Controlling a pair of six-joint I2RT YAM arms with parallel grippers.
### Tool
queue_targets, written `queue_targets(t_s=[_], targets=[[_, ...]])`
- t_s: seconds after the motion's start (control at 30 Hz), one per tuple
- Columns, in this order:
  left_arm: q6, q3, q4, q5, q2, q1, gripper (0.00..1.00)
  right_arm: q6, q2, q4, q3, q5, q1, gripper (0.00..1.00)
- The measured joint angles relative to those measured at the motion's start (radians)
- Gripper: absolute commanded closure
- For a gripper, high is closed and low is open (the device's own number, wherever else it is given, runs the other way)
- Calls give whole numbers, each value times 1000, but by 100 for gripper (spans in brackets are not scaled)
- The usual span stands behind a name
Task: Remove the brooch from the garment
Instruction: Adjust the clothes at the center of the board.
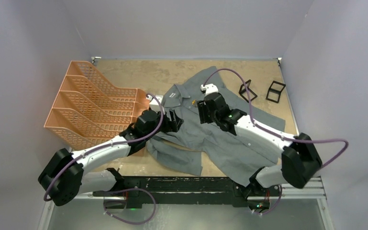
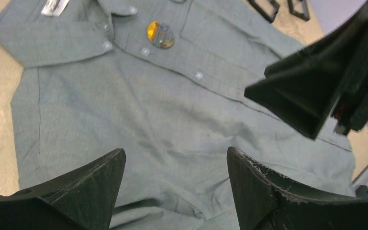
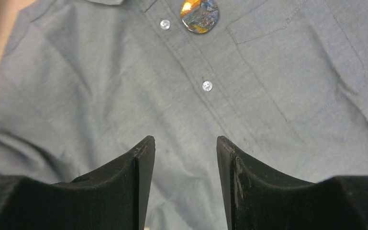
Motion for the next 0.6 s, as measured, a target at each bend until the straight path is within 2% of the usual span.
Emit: queue_targets(t_s=[0.2,0.47,0.6], targets=[[-19,-115,89,-39,12,-6,28,-46,193,30,90,-3,-24,46],[-53,-228,171,-77,27,-6,35,-71,373,70,151,-9,-45,49],[-74,-266,216,-89,54,-6,47,-77,450,85,159,-16,-56,52]])
